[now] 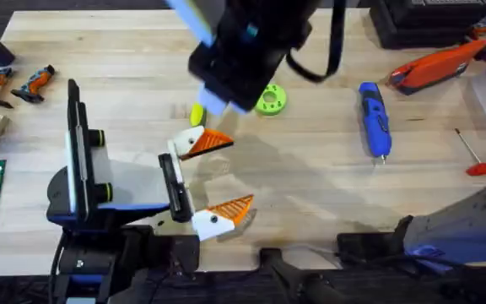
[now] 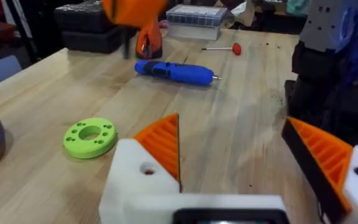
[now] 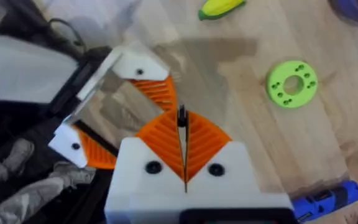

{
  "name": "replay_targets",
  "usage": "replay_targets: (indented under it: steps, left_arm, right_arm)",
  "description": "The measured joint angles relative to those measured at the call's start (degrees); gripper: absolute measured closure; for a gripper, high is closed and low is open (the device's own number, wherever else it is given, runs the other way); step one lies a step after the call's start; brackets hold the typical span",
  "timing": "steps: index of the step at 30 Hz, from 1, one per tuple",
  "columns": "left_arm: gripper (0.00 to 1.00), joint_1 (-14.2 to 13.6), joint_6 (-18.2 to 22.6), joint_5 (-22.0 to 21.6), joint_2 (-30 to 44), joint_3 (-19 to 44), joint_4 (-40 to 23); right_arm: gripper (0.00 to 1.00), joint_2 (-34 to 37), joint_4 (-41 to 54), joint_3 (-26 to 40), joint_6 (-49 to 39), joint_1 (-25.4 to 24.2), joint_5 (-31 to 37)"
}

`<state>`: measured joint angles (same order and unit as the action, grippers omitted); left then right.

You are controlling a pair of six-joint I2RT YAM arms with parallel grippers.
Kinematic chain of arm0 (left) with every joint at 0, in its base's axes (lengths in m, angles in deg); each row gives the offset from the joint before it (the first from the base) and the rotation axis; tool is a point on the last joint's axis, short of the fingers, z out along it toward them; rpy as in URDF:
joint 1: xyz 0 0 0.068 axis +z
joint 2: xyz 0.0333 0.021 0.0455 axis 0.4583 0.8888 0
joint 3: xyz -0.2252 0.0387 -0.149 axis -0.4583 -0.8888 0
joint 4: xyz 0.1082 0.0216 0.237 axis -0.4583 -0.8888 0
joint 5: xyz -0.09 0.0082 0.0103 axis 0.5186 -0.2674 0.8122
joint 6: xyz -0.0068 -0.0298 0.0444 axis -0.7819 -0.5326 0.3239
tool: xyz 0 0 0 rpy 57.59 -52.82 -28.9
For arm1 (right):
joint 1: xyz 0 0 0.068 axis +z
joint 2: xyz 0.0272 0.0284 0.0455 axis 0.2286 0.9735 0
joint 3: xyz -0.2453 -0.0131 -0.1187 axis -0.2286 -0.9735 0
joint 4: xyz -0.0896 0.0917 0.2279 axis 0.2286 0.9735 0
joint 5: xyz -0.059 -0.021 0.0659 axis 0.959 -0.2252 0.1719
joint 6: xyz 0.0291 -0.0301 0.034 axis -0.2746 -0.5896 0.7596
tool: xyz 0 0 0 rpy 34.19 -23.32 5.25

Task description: Pick up the gripper from the table and insert it into the empty holder that is missing its gripper. Then pick up a screw, insert it into the mounting hole, and use the screwdriver to tighten it. Finally, clean up the table by picking up the vegetable and placing it into the bucket.

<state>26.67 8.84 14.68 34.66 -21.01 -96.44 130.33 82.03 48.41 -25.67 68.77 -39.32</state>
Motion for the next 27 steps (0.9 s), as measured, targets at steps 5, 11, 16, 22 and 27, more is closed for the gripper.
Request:
replay_targets:
  steps: [5,11,16,22,27]
  left_arm:
    - [0.015,0.0,0.0,0.0,-0.01,0.0,0.0]
    - [0.014,0.0,0.0,0.0,-0.01,0.0,0.0]
    - [0.014,0.0,0.0,0.0,-0.01,0.0,0.0]
    - [0.015,0.0,0.01,0.0,0.0,0.0,0.0]
    - [0.014,0.0,0.0,0.0,0.01,0.0,0.0]
  right_arm:
    - [0.995,0.0,1.49,0.02,-0.2,3.24,-0.11]
    - [0.995,0.02,0.49,0.02,-0.85,5.88,-0.12]
    - [0.995,0.78,0.03,0.2,-1.33,6.33,-0.14]
    - [0.995,2.78,-1.41,0.22,-2.55,6.32,-0.13]
    - [0.995,3.39,-1.6,0.22,-3.57,6.42,-0.11]
